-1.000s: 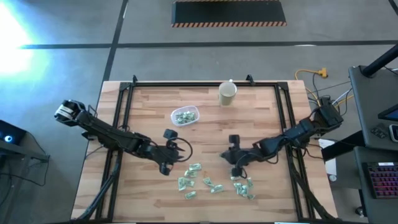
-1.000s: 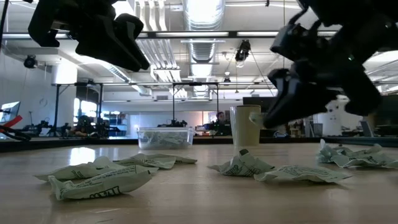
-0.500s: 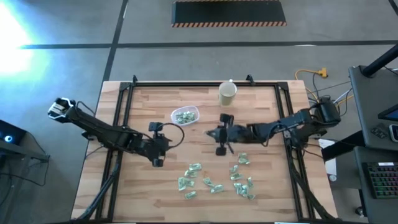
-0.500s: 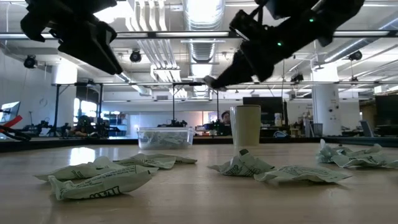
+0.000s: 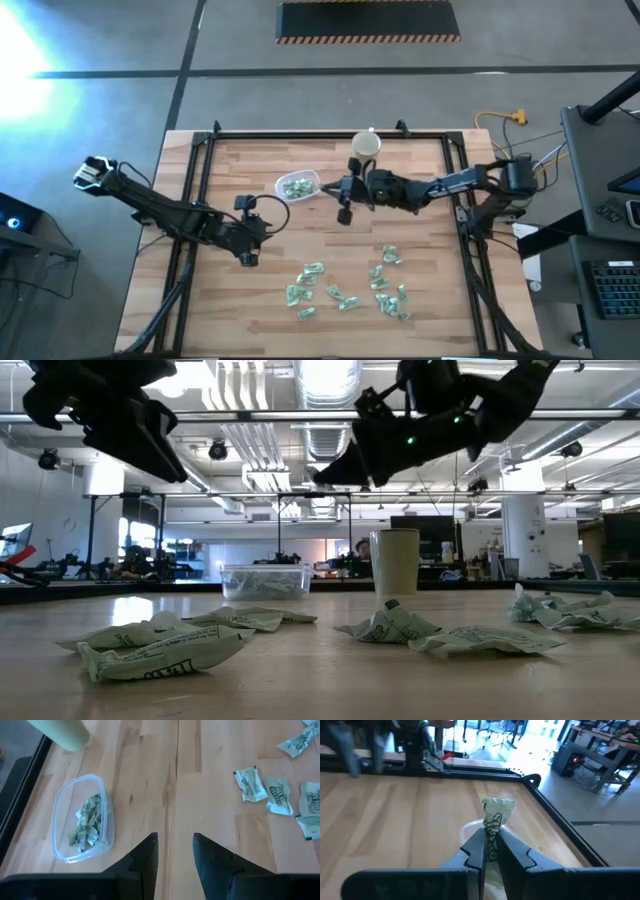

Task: Pick and place Stevia / Truvia into bins
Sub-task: Put the stevia packet into the transparent container

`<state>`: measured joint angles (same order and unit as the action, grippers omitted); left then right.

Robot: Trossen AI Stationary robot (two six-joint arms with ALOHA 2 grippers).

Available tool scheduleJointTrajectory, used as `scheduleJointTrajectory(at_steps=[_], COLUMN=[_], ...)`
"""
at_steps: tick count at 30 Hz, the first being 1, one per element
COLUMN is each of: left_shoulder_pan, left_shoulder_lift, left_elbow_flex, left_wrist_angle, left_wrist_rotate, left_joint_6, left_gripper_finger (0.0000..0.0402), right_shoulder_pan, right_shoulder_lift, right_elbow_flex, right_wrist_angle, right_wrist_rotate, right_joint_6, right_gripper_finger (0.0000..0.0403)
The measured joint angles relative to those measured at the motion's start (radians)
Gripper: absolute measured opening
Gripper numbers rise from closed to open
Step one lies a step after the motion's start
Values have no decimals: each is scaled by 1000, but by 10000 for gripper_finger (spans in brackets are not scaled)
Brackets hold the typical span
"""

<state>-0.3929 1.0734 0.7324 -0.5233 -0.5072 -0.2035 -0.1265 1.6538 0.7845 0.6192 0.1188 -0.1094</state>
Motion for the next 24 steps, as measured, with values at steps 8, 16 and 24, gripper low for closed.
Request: scheduleJointTrajectory(at_steps=[8, 16, 24], left_shoulder_pan=[-2, -11, -17], left_shoulder_lift=[-8, -8, -13], left_elbow_flex=[-3, -3, -3], left_wrist_angle=[2, -1, 0], left_wrist_rotate=[1, 2, 3], left_joint_6=[-1, -2, -2], left_gripper_finger=[107, 107, 107], right_shoulder_pan=[-55, -147, -156], right_shoulder_lift=[238, 371, 394], right_elbow_flex=[167, 397, 499], right_wrist_angle=[42, -217, -436], right_wrist_rotate=[0, 11, -1], right_joint_6=[10, 157, 165], right_gripper_finger=[34, 34, 34])
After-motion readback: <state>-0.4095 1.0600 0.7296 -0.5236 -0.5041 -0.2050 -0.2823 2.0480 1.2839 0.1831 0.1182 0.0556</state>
